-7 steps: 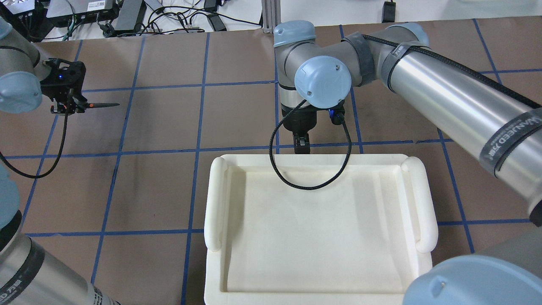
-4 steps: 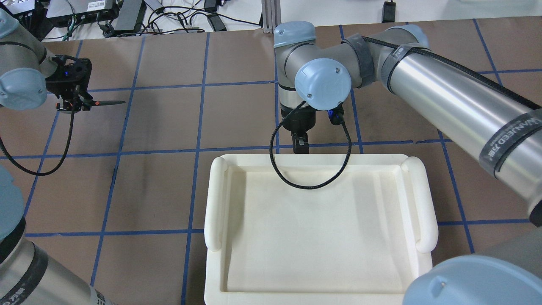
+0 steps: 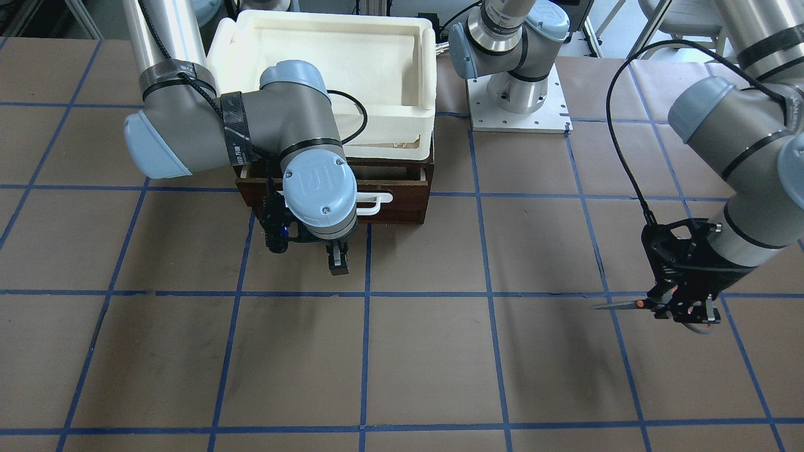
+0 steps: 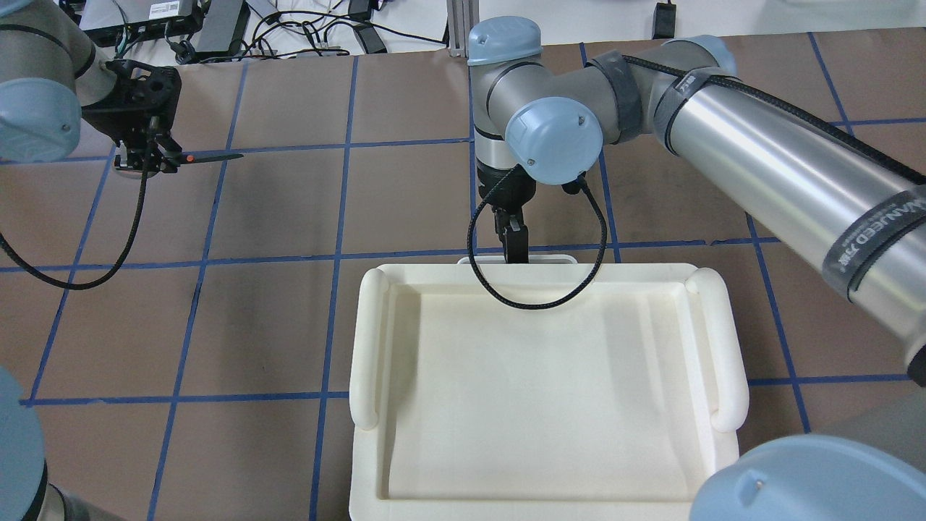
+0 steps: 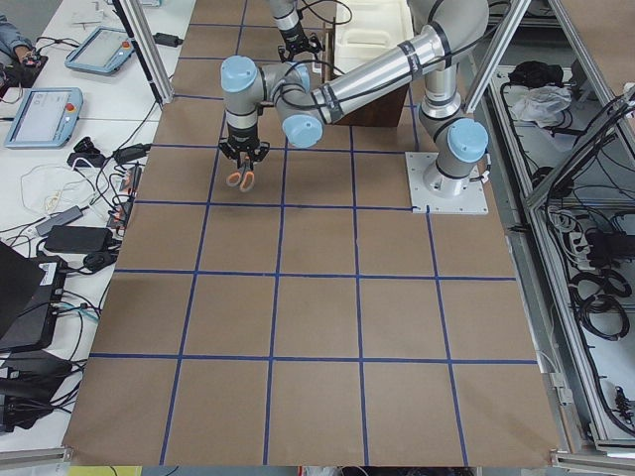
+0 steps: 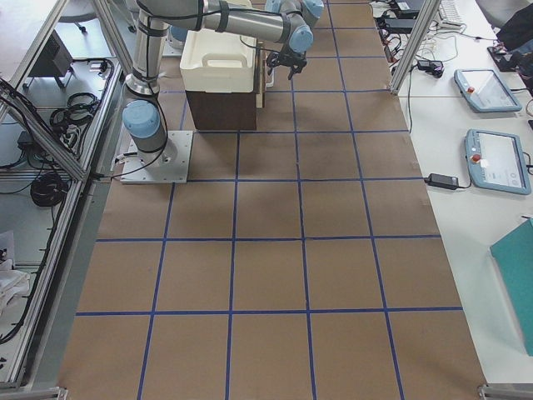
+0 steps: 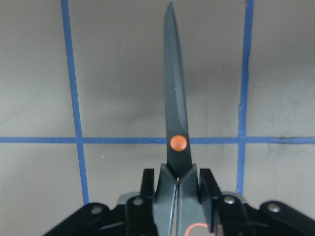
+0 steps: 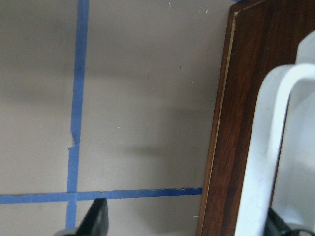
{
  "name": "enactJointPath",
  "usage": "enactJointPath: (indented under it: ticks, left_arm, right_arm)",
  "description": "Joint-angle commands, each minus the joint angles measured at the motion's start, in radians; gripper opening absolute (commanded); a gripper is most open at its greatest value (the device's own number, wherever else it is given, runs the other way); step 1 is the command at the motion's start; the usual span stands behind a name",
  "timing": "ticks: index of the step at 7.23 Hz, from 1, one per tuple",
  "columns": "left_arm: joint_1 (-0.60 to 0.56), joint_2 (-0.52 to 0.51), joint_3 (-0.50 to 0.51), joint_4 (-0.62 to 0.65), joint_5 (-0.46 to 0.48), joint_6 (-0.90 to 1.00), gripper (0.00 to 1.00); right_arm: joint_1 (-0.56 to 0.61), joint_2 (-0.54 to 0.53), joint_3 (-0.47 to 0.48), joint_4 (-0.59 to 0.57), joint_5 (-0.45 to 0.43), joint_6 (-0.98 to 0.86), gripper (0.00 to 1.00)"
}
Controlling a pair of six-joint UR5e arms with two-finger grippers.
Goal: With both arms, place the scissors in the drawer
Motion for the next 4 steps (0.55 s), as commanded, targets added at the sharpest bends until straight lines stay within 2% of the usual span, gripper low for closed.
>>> enactJointPath:
  ticks: [1, 4]
  left_arm:
    - [-0.06, 0.125, 0.0, -0.126, -0.002, -0.056, 0.0]
    - [-0.152, 0.198, -0.003, -0.209, -0.005, -0.178, 0.0]
  right_arm:
    - [-0.008, 0.004, -0.036, -0.012, -0.004, -0.04, 1.0]
    - [-0.021, 0.036, -0.089, -0.012, -0.006, -0.056, 1.0]
